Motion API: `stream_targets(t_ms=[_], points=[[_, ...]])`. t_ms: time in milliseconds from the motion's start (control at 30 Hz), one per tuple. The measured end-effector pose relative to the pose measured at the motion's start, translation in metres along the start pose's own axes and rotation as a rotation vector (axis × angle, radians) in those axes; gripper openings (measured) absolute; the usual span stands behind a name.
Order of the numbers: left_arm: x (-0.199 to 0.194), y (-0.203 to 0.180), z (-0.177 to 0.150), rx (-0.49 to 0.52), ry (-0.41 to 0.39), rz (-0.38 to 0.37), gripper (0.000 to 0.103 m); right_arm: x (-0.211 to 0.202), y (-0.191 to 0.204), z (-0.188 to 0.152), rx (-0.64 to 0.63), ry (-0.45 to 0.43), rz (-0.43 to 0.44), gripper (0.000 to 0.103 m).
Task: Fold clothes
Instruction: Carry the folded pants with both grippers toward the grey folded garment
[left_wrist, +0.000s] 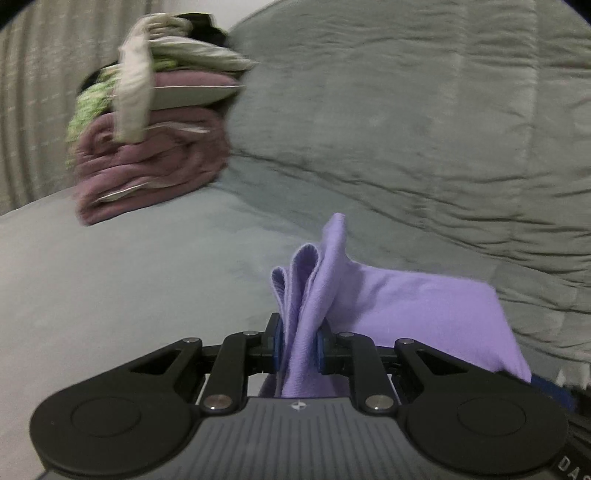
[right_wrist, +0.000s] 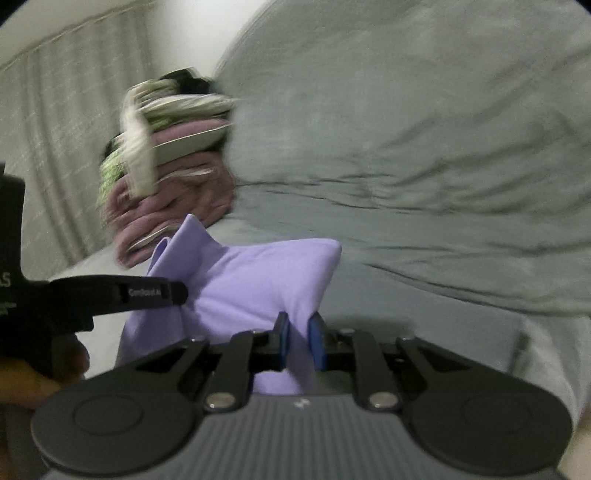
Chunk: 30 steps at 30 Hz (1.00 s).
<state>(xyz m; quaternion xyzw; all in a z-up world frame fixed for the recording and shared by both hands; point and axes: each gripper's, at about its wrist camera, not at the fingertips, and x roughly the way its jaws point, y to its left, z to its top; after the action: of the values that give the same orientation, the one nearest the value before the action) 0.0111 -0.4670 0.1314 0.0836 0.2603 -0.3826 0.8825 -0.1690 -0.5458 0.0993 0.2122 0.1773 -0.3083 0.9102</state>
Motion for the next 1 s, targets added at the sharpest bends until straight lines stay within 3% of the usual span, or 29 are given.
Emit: stream_targets(t_ms=[133,267,333,433,567,600,733,1000], points=[[0.032,-0.034,0.012,0.047,0.018,-0.019,0.016,0.003,-0.035,0.004,0.102,-0.021,-0.089,0.004],[0.060,-0.053,0.018,0.051,0.038,-0.078,0.015,0.006,-0.060,0.010,0.144,-0.067,-0.171,0.004],[0.071,-0.061,0.015,0.083,0.044,-0.080,0.015,0.017,-0.073,0.011,0.192,-0.015,-0.142,0.004],[0.081,-0.061,0.012,0.102,0.057,-0.061,0.015,0.039,-0.092,0.008,0.290,0.086,-0.010,0.011],[0.085,-0.051,0.011,0.082,0.067,-0.044,0.015,0.062,-0.112,0.009,0.372,0.128,0.079,0.039],[0.084,-0.048,0.011,0.076,0.067,-0.050,0.015,0.068,-0.115,0.008,0.384,0.143,0.099,0.042],[0.087,-0.042,0.014,0.061,0.067,-0.073,0.015,0.092,-0.126,0.005,0.444,0.195,0.156,0.042],[0.091,-0.037,0.018,0.048,0.073,-0.090,0.015,0.133,-0.114,0.007,0.401,0.218,0.078,0.037]])
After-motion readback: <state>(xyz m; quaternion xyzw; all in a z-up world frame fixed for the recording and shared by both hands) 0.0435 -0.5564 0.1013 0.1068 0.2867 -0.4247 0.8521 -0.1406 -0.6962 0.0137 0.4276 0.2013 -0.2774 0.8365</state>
